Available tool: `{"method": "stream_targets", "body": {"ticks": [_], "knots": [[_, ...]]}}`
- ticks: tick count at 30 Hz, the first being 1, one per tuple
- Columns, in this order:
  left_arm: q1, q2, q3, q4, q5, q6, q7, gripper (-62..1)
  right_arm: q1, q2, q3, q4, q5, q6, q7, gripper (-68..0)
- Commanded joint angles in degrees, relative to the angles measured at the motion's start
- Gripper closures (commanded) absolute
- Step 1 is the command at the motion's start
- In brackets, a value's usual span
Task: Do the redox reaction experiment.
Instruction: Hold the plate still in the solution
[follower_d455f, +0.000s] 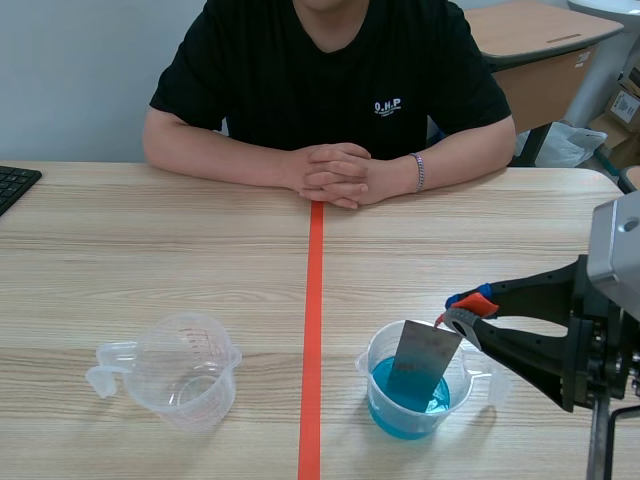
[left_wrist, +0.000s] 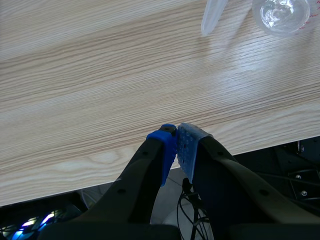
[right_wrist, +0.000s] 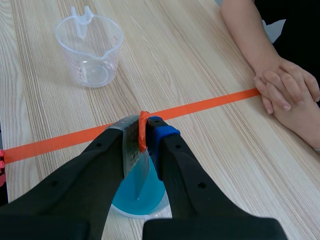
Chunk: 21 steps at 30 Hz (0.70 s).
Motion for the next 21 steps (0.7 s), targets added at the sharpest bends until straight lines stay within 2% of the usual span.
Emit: {"method": "stream_targets", "body": {"ticks": [1,21], "knots": [[0.5,-0.2,0.3,0.8,-0.4,0.1,-0.5,-4.2,0.4,0.6,0.3,-0.2,0.4,0.4,0.6,-1.5],[0.5,-0.2,0.3,0.8,-0.4,0.1,-0.5,-4.2,0.3,0.9,0.5,0.2,0.4,0.4,1.0,-1.5]]}}
